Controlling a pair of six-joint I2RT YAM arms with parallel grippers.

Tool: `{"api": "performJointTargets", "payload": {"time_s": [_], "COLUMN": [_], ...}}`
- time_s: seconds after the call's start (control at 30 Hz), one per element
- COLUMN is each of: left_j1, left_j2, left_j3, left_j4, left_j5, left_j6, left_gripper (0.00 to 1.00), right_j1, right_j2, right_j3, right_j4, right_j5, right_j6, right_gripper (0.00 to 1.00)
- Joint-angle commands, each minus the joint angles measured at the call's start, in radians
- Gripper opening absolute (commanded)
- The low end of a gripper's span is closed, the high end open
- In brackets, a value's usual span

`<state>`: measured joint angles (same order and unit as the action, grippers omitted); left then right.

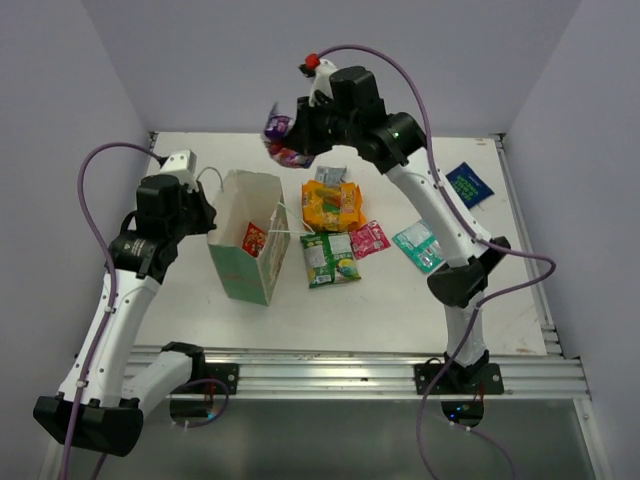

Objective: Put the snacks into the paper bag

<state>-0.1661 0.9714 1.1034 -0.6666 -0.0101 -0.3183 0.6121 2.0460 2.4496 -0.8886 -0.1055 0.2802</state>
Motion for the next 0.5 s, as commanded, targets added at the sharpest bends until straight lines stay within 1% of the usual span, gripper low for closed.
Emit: {"api": "performJointTargets", "payload": {"time_s": [0.0,0.03,0.13,0.23,0.37,0.47], "left_j1": [-0.004,-0.004,-0.006,-0.004,-0.004,-0.004], "left_j2": [-0.003,-0.008,-0.02,-0.039,-0.059,-0.076], "left_j3": [0.019,0.016,0.013,0.013,0.004,-0.004], "left_j4": [0.036,0.036,0.032,0.029,0.018,0.01], "left_j5": [0.03,0.032,0.035,0.035,0.035,0.041], "left_j6": [0.013,0.015,0.015,0.015,0.013,0.01], "left_gripper": [0.0,0.0,0.0,0.0,0.0,0.0], "right_j1": [0.084,0.119,0.187,0.227,0.258,0.281], "right_j2": [-0.061,-0.063,-0.063,-0.061,-0.067,-0.02], "right_j3": [0.063,0.055,0.025,-0.03,-0.185,-0.18], "right_j4": [0.013,0.048,0.057,0.031,0.065,0.056], "right_j5": [-0.265,-0.285,-0.298,-0.301,-0.319,-0.321], "right_j6": [0.123,0.141,0.163,0.162,0.154,0.148], "right_gripper": [0.0,0.0,0.0,0.0,0.0,0.0]}}
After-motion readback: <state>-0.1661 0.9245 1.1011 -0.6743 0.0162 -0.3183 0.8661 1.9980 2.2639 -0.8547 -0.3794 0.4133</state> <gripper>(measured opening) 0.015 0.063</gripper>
